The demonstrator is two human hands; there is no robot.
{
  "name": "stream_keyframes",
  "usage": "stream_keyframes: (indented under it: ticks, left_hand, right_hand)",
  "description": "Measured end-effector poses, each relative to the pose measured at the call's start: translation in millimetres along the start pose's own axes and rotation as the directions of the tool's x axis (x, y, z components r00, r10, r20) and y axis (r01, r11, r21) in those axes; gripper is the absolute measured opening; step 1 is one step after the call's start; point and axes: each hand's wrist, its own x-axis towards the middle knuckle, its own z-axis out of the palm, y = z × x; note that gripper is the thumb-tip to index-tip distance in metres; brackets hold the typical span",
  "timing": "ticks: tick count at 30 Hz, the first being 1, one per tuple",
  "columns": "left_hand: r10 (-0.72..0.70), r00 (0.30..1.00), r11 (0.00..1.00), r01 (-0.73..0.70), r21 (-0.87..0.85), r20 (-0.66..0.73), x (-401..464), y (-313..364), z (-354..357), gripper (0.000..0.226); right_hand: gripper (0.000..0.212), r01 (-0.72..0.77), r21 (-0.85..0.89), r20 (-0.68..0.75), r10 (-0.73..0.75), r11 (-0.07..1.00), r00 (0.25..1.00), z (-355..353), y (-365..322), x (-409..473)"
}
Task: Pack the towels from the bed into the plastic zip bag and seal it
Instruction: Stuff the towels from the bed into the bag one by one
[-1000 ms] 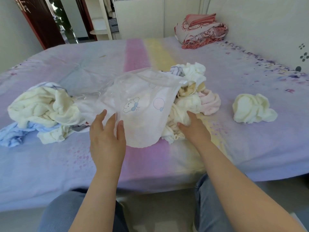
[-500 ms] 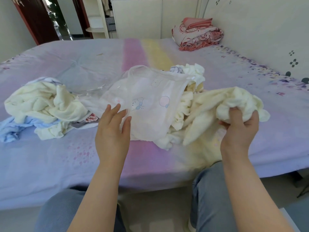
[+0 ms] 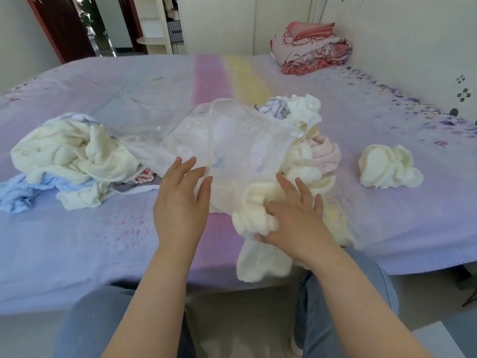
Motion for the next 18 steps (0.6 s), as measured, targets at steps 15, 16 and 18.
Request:
stream_keyframes:
  ticks: [15, 16, 18]
  left_hand:
    - [0.005, 0.999, 1.000, -0.005, -0.007, 0.034, -1.3, 3.9, 2.7, 0.021]
    - [0.011, 0.999, 1.000, -0.010, -0.012, 0.039, -1.4, 3.5, 2.9, 0.021]
    - [0.027, 0.999, 1.000, -0.027, -0.008, 0.041, -1.7, 2.6, 3.5, 0.021]
  right_hand:
    - [0.031, 0.267, 0.961, -0.264, 0.519, 0.072, 0.813, -27.5, 64.8, 10.6]
    - [0.036, 0.384, 0.921, -0.355, 0.539, 0.062, 0.764, -45.4, 66.9, 14.5]
    - [0.034, 0.448, 0.848, -0.524, 0.571, 0.281, 0.633, -78.3, 65.9, 20.4]
